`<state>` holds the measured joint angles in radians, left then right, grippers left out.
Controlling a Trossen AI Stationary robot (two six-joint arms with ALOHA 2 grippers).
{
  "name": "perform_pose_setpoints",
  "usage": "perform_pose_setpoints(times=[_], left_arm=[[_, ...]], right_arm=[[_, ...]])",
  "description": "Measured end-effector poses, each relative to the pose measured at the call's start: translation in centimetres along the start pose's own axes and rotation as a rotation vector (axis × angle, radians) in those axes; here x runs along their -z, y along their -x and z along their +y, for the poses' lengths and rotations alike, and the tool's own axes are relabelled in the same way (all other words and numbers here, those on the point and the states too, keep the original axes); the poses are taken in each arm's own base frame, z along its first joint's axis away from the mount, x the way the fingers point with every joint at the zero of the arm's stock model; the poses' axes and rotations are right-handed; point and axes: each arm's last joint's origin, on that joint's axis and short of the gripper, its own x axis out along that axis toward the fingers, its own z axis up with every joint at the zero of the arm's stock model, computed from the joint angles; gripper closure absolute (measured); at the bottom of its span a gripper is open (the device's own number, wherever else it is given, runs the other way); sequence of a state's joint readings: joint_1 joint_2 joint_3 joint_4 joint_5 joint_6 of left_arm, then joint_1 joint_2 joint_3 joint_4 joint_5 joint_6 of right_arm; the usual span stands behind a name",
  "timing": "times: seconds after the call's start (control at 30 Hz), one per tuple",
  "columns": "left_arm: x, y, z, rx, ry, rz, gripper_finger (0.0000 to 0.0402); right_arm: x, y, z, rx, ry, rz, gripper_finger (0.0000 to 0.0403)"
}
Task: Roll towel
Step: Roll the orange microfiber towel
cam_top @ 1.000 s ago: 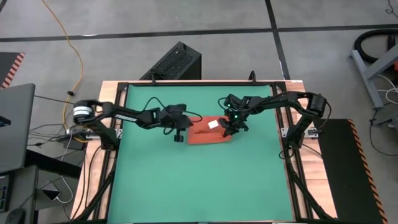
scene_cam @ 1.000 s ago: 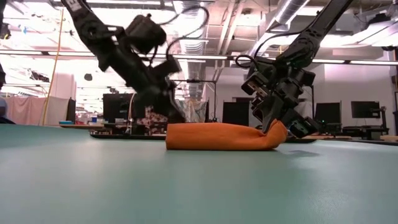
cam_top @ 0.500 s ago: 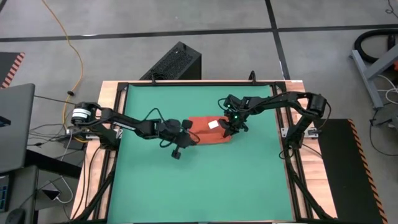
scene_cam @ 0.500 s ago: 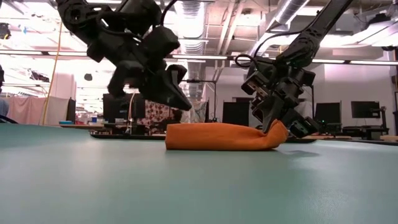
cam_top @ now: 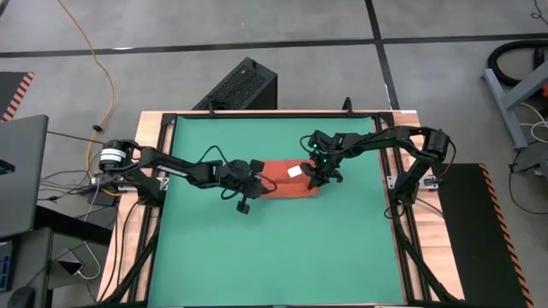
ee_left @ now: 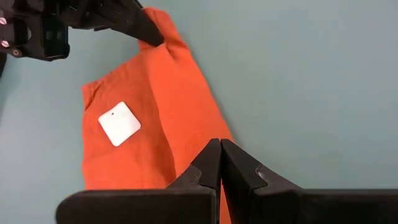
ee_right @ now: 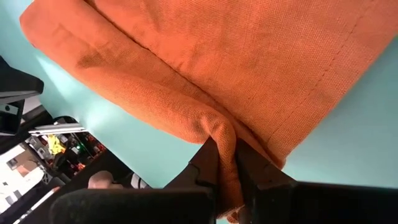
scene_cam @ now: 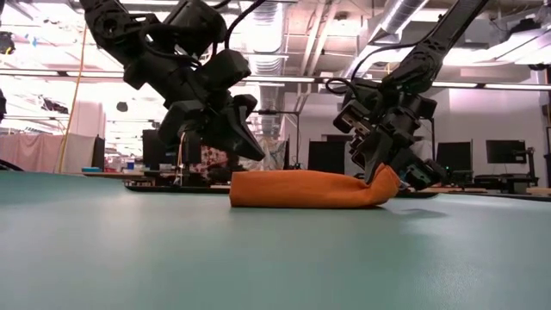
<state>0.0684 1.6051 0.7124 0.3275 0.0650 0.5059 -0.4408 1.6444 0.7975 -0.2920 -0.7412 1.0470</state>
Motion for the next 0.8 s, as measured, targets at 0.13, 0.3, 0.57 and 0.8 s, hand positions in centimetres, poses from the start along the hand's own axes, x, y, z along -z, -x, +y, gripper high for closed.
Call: perform_pose_setpoints(times=[0.13,0.3,0.57,0.8], left_arm=[[0.6,-0.4,0.4,0.017,0.007,0.0,0.0402],[1.6,-1.5,0.1,0.025,-0.005,0.028,0.0401],[3.2,-2.5,0.9,-0.034,0.029,0.105,0.0401],[4.0,-2.5,1.4,0.002,0.093,0.114,0.0401]], right_arm=[[0.0,0.0,0.0,-0.001,-0.007,0.001,0.0367],[0.0,0.0,0.0,-0.001,-0.003,0.003,0.0367],[0.1,0.0,0.0,-0.001,0.001,0.006,0.0367],[0.3,-0.3,0.1,0.016,0.049,0.001,0.0358]])
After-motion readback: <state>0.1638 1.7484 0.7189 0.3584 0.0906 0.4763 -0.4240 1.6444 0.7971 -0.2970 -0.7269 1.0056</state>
